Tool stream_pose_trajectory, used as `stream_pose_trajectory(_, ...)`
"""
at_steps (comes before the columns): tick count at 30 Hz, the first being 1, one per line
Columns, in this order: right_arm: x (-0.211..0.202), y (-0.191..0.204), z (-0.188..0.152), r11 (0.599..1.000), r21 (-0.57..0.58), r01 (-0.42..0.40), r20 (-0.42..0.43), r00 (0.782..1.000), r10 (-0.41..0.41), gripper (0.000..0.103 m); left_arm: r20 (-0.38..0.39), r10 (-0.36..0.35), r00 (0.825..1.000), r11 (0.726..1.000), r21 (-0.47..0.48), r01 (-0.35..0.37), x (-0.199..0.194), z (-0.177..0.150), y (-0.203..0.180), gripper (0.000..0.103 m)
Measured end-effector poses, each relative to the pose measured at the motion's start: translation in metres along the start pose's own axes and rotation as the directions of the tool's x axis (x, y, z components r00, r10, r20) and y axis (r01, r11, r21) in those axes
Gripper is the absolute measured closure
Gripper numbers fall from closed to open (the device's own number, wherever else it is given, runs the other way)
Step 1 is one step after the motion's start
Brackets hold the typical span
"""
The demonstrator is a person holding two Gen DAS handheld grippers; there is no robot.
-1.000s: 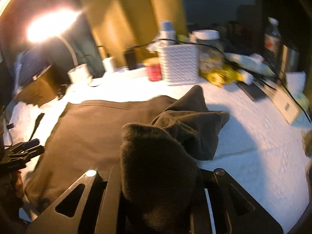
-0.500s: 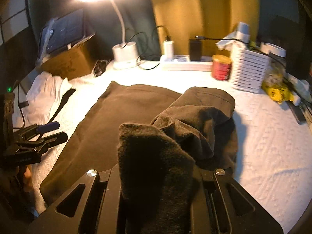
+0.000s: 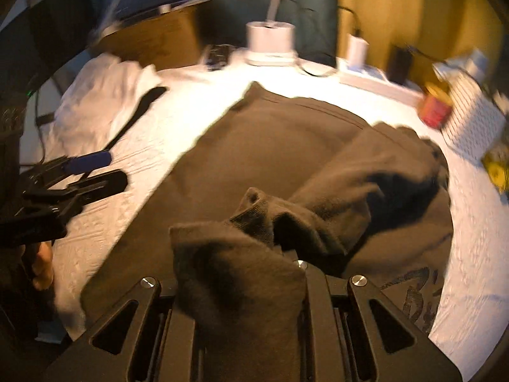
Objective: Fold small clothes
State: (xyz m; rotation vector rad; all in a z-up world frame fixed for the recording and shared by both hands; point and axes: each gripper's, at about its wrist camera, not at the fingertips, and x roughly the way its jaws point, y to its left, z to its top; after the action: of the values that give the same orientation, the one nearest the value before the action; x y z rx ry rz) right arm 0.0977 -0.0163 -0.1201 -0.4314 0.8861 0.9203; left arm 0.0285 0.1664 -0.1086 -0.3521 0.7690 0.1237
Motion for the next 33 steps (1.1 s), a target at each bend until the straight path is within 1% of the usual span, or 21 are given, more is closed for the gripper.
stream_pose_trajectory(1,0.0,0.005,0.0,1.0,-0.002,-0.003,-0.001,1.0,0.003,0.086,-0.002,0.001,1.0,1.0,-0.001,-0.001,-0.001,-0.001,0.001,0.028)
stream_pose_trajectory(2,-0.001,0.009,0.0,1.0,-0.001,-0.014,-0.002,1.0,0.014,0.077,-0.004,0.003,1.0,1.0,-0.001,-0.003,-0.001,-0.002,0.002,0.028)
stream_pose_trajectory(3,-0.001,0.012,-0.001,0.999,0.004,-0.042,-0.005,0.999,0.042,0.07,-0.005,0.006,1.0,1.0,0.0,-0.006,-0.002,-0.003,0.002,0.028)
stream_pose_trajectory(4,0.0,0.018,-0.002,0.995,0.01,-0.095,-0.012,0.995,0.095,0.07,-0.005,0.009,1.0,1.0,0.001,-0.009,-0.004,-0.004,0.003,0.028)
stream_pose_trajectory(5,0.001,0.023,-0.003,0.993,0.012,-0.121,-0.021,0.992,0.122,0.068,-0.004,0.014,1.0,1.0,0.001,-0.014,-0.006,-0.005,0.004,0.028)
stream_pose_trajectory(6,0.002,0.029,-0.004,0.99,0.008,-0.138,-0.031,0.99,0.139,0.057,-0.001,0.02,1.0,1.0,0.001,-0.02,-0.008,-0.005,0.005,0.028)
stream_pose_trajectory(8,-0.001,0.045,-0.008,0.982,-0.026,-0.185,-0.03,0.982,0.184,0.04,0.004,0.039,0.999,0.999,0.001,-0.039,-0.012,-0.005,0.008,0.028)
stream_pose_trajectory(11,-0.011,0.065,-0.016,0.963,-0.087,-0.255,-0.028,0.967,0.253,0.04,0.012,0.062,0.998,0.998,0.006,-0.062,-0.017,-0.003,0.01,0.028)
stream_pose_trajectory(14,-0.024,0.07,-0.024,0.96,-0.117,-0.255,-0.009,0.967,0.256,0.04,0.022,0.086,0.996,0.996,0.015,-0.086,-0.022,0.001,0.011,0.028)
stream_pose_trajectory(18,-0.04,0.056,-0.029,0.968,-0.089,-0.235,0.039,0.97,0.24,0.04,0.038,0.103,0.994,0.994,0.038,-0.104,-0.026,0.008,0.001,0.028)
stream_pose_trajectory(22,-0.063,0.028,-0.033,0.977,-0.033,-0.211,0.111,0.971,0.213,0.04,0.032,0.091,0.995,0.994,0.061,-0.093,-0.021,0.016,-0.017,0.028)
stream_pose_trajectory(24,-0.073,0.009,-0.036,0.983,0.0,-0.185,0.148,0.972,0.183,0.04,0.023,0.082,0.996,0.993,0.089,-0.083,-0.015,0.02,-0.031,0.028)
stream_pose_trajectory(27,-0.077,-0.02,-0.039,0.987,0.05,-0.151,0.172,0.975,0.14,0.04,0.001,0.066,0.998,0.989,0.135,-0.066,-0.005,0.026,-0.054,0.028)
stream_pose_trajectory(30,-0.077,-0.054,-0.046,0.989,0.112,-0.099,0.18,0.981,0.077,0.04,-0.02,0.063,0.998,0.98,0.19,-0.058,0.008,0.033,-0.077,0.028)
stream_pose_trajectory(33,-0.078,-0.08,-0.053,0.984,0.16,-0.073,0.187,0.981,0.043,0.04,-0.04,0.06,0.997,0.963,0.266,-0.047,0.022,0.041,-0.104,0.028)
